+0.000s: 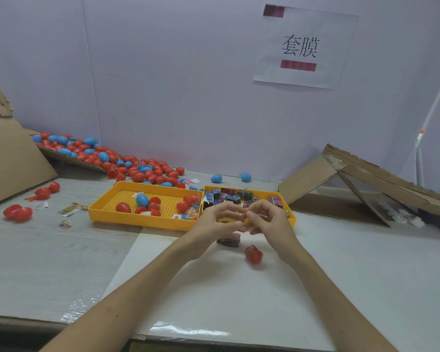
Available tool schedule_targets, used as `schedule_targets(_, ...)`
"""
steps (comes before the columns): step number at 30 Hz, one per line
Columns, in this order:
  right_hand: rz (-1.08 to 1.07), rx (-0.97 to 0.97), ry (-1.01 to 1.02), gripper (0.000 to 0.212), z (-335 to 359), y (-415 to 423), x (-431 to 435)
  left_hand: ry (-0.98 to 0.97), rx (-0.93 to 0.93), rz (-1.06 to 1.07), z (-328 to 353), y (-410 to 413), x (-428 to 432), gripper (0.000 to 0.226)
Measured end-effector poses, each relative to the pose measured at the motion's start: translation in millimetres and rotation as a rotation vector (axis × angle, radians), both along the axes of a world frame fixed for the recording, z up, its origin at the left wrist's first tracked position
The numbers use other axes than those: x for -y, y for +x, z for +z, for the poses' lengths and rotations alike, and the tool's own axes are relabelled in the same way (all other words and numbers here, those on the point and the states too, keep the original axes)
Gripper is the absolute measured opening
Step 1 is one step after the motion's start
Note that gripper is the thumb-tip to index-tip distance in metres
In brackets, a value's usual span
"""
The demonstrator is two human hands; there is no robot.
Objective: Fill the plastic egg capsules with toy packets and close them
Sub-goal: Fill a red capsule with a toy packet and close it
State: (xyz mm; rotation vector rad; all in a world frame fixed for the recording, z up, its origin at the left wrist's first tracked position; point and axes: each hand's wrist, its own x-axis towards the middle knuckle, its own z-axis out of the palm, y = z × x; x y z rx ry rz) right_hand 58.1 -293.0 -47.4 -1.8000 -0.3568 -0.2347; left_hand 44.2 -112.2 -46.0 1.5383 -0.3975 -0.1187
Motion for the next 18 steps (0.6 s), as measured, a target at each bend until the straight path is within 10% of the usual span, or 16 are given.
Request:
schedule_targets(7,-0.152,0.045,0.120,0.008,6.5,4.2,12.4,0.754,0.615,0.054,-11.0,-9.3,3.0,0.023)
schedule_targets(18,-0.152,0.041,0.103,0.007,6.2,4.0,11.0,0.626,0.452,-0.133,-0.7,-14.3,4.3,0.034)
